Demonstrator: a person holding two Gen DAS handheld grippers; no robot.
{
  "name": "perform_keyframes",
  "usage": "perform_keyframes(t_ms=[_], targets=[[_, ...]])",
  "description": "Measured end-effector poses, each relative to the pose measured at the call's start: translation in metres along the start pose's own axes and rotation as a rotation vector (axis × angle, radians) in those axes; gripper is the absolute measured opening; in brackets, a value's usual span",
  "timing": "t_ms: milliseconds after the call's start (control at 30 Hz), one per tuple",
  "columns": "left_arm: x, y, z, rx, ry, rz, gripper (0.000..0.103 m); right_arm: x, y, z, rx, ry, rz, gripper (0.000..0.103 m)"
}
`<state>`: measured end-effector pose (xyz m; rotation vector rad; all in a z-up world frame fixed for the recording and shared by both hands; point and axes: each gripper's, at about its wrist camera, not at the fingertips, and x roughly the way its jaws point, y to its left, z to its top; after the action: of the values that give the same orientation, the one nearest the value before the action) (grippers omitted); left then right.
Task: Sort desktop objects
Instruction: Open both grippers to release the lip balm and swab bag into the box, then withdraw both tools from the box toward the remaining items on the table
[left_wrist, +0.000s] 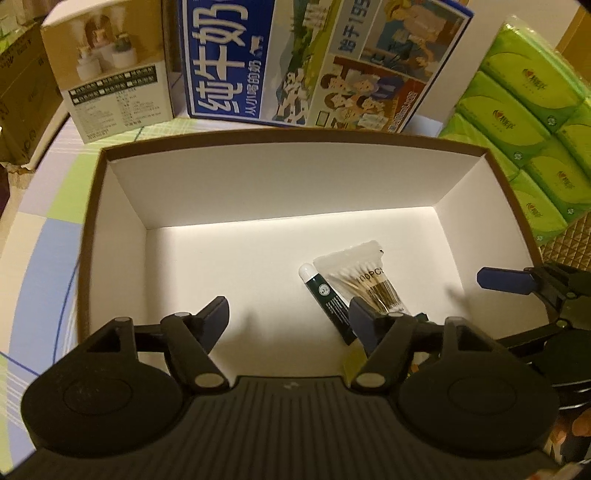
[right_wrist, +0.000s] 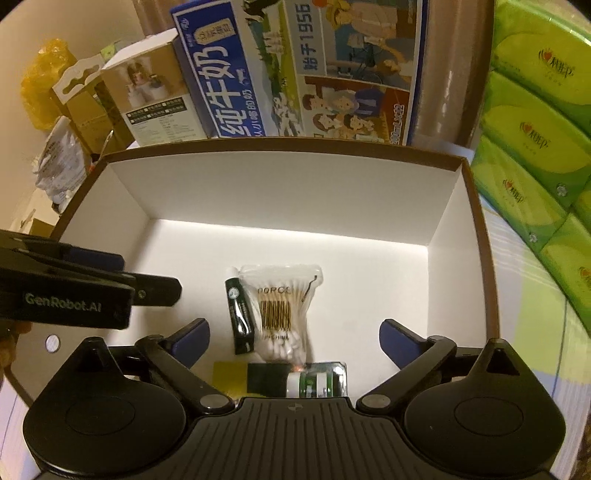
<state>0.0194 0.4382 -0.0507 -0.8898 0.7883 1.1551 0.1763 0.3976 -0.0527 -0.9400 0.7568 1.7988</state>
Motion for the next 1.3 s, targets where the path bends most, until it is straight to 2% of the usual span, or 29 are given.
perform_keyframes(t_ms=[200,333,633,767,1067,1300], targets=[[-0.03,-0.002,-0.013,0.01,-0.06,-0.003,0.075,-0.029,0.006,-0.01,-0.009,-0.06,0.003,0.101],[-0.056,-0.006,-0.027,0.033,-0.119,0.029,0.076,-0.055,0.01,-0.021,-0.01,-0.112,0.002,0.101],[-0.113,-0.017,-0.074,0.102,-0.224,0.101,0.076,-0.106,0.015,-0.053,0.033,-0.212,0.018,0.101],[-0.135,-0.017,-0.098,0.1,-0.268,0.119,0.076,-0.127,0.022,-0.074,0.031,-0.256,0.014,0.101],[-0.169,-0.012,-0.144,0.038,-0.283,0.114,0.076,-0.161,0.036,-0.12,0.015,-0.308,-0.017,0.101],[-0.182,-0.018,-0.184,0.052,-0.267,0.108,0.076,-0.169,0.047,-0.154,0.004,-0.294,-0.015,0.101]])
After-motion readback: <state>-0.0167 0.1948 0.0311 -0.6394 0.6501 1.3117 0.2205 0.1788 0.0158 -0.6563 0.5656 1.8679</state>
